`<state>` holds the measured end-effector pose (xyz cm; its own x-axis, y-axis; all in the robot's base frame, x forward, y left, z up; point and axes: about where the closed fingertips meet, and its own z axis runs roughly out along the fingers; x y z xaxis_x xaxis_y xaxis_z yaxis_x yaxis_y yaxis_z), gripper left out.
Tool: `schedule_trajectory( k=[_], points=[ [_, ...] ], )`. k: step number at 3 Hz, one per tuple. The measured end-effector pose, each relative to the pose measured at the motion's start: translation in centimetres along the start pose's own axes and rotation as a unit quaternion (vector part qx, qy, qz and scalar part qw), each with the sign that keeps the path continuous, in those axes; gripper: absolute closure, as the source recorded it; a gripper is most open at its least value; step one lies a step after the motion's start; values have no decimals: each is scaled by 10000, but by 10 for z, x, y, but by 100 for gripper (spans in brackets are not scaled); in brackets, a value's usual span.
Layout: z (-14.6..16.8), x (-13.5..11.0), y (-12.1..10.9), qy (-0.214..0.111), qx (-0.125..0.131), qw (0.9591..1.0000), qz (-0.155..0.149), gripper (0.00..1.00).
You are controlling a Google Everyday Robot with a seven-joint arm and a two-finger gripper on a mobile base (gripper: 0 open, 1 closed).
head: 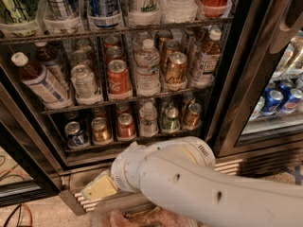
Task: Pick 7up can from middle shelf of fridge
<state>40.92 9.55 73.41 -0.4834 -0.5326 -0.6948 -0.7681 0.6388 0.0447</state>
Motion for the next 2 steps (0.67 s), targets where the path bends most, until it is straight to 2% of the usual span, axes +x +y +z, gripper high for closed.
schedule_trajectory(
  k=[1, 2],
  points=[
    [-17, 2, -17, -149, 473, 9987, 112, 0],
    [-27, 2, -25, -240, 722, 9961, 453, 0]
  ],
)
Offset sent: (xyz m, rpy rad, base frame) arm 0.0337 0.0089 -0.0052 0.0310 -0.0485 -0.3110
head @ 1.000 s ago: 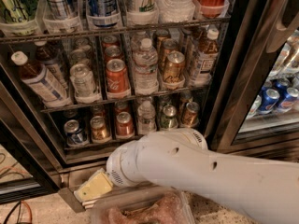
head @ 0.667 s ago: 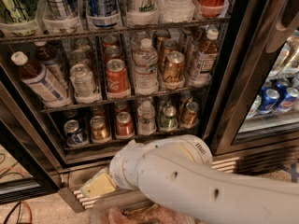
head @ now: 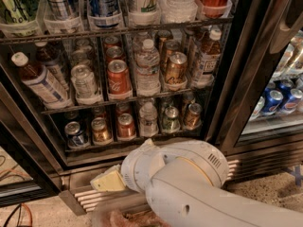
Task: Pick 7up can from middle shelf of fridge
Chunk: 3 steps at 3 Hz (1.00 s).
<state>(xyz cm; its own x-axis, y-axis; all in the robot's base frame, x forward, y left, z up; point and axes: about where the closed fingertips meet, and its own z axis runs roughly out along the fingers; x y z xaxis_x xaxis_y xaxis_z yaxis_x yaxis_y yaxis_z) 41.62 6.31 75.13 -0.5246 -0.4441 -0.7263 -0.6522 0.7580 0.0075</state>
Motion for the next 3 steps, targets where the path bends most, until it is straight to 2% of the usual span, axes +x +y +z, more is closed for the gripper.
schedule_trajectory(
  k=[1, 2, 3],
  points=[
    [0, 0, 0, 0, 0, 10000, 0, 0],
    [5, -11, 5, -326, -96, 9992, 224, 0],
    [22, -32, 16, -811, -426, 9942, 571, 0]
  ],
)
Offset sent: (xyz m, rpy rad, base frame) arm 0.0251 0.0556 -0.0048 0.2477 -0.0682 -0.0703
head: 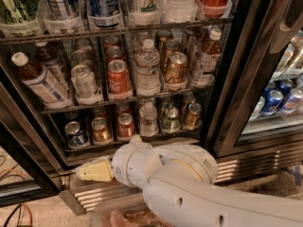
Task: Pick 7up can from middle shelf of fridge
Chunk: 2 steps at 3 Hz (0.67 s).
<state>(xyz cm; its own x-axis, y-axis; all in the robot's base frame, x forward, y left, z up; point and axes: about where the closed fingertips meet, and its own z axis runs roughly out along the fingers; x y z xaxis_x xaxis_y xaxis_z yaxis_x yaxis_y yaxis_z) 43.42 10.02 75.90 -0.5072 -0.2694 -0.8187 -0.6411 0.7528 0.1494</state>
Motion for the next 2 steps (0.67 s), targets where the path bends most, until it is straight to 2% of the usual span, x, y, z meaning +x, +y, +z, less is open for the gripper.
schedule_trajectory(
  k=[1, 2],
  points=[
    [25, -8, 13, -248, -371, 9988, 222, 0],
    [30, -8, 14, -297, -433, 9982, 281, 0]
  ],
)
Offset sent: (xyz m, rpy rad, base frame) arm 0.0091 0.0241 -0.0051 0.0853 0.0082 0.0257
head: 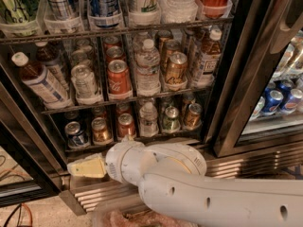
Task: Pick 7up can from middle shelf of fridge
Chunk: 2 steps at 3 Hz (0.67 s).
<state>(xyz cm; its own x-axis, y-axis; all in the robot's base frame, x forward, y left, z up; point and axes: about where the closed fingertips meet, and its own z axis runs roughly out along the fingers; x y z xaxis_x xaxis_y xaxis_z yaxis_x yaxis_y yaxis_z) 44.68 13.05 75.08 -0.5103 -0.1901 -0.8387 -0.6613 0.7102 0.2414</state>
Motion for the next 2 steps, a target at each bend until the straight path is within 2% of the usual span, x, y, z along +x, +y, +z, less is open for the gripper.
schedule_trajectory(
  k=[1, 2],
  points=[
    [-3, -4, 2, -126, 9, 9999, -63, 0],
    [-18, -28, -9, -548, 261, 9980, -192, 0]
  ],
)
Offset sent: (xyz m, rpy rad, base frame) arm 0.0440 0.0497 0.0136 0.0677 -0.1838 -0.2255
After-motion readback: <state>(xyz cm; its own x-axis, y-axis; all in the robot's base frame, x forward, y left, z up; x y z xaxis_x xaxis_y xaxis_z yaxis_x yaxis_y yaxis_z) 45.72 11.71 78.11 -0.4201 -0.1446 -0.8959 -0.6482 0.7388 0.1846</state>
